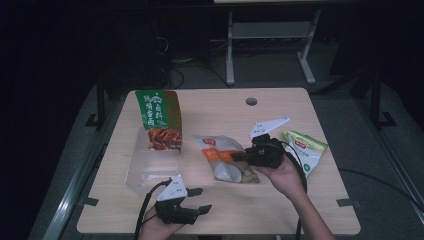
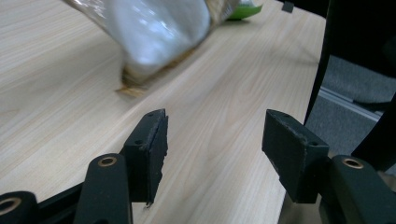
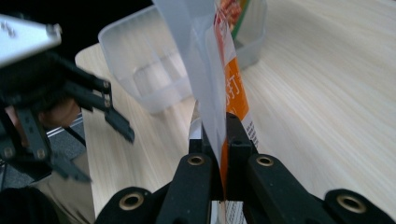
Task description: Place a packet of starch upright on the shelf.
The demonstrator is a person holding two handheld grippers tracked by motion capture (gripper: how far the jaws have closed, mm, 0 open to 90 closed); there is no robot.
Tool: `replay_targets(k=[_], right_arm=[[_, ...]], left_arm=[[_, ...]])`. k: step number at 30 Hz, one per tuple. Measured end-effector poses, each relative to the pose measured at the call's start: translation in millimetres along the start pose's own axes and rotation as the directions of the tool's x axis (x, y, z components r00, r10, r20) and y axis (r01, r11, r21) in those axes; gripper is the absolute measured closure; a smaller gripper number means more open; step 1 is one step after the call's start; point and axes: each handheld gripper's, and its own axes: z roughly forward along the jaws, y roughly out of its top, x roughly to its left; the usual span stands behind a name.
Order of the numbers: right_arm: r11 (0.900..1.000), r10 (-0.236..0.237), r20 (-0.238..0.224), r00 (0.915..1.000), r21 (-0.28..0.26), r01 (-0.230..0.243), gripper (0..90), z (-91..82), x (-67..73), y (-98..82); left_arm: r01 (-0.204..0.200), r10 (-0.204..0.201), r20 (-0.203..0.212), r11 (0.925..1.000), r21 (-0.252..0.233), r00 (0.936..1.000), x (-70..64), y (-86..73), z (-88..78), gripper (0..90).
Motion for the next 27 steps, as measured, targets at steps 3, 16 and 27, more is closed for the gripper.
replay_targets(k=[3,16,27], right_arm=[[1.0,-0.013,-0.007,0.9999,0.008,0.013,90.0,5.2,3.2,13.6],[0.998,-0.065,-0.046,0.9968,-0.006,0.064,90.0,25.8,11.5,62.8],[0.995,-0.098,-0.076,0.9923,-0.025,0.096,90.0,52.2,23.1,102.8]], left_arm=[[-0.013,0.013,0.0,0.9999,0.001,0.9999,-1.1,-0.3,-1.0,39.5],[-0.044,0.044,0.015,0.999,0.007,0.9989,-0.5,-1.8,-5.8,39.7],[-0.046,0.045,0.027,0.9988,0.016,0.9986,-3.3,-3.5,-0.5,38.7]])
